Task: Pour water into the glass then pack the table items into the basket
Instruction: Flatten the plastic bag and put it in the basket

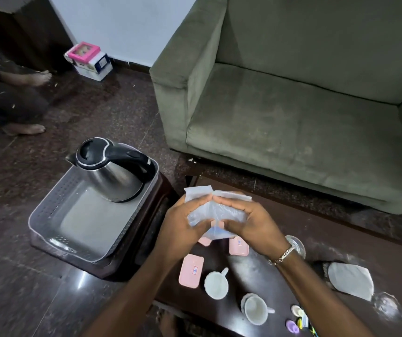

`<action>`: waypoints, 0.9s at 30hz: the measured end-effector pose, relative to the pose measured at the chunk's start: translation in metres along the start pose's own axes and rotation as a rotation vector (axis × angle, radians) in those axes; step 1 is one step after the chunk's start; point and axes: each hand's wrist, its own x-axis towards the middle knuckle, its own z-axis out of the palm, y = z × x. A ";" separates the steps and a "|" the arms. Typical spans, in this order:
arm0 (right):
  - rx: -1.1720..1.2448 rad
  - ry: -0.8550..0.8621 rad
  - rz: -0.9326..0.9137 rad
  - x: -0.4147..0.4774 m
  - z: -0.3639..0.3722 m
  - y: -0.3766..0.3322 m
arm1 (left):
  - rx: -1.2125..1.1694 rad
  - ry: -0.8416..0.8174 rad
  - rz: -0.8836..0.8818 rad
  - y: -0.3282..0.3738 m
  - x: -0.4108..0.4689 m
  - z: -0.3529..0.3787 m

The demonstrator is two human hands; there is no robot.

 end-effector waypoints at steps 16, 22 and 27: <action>0.140 -0.138 0.018 0.059 0.133 -0.015 | -0.101 -0.001 -0.149 -0.067 -0.030 -0.170; -0.093 -0.166 0.029 0.073 0.220 -0.012 | 0.036 -0.008 -0.224 -0.114 -0.038 -0.264; -0.577 -0.277 -0.079 0.093 0.279 -0.010 | 0.340 -0.052 -0.255 -0.159 -0.022 -0.312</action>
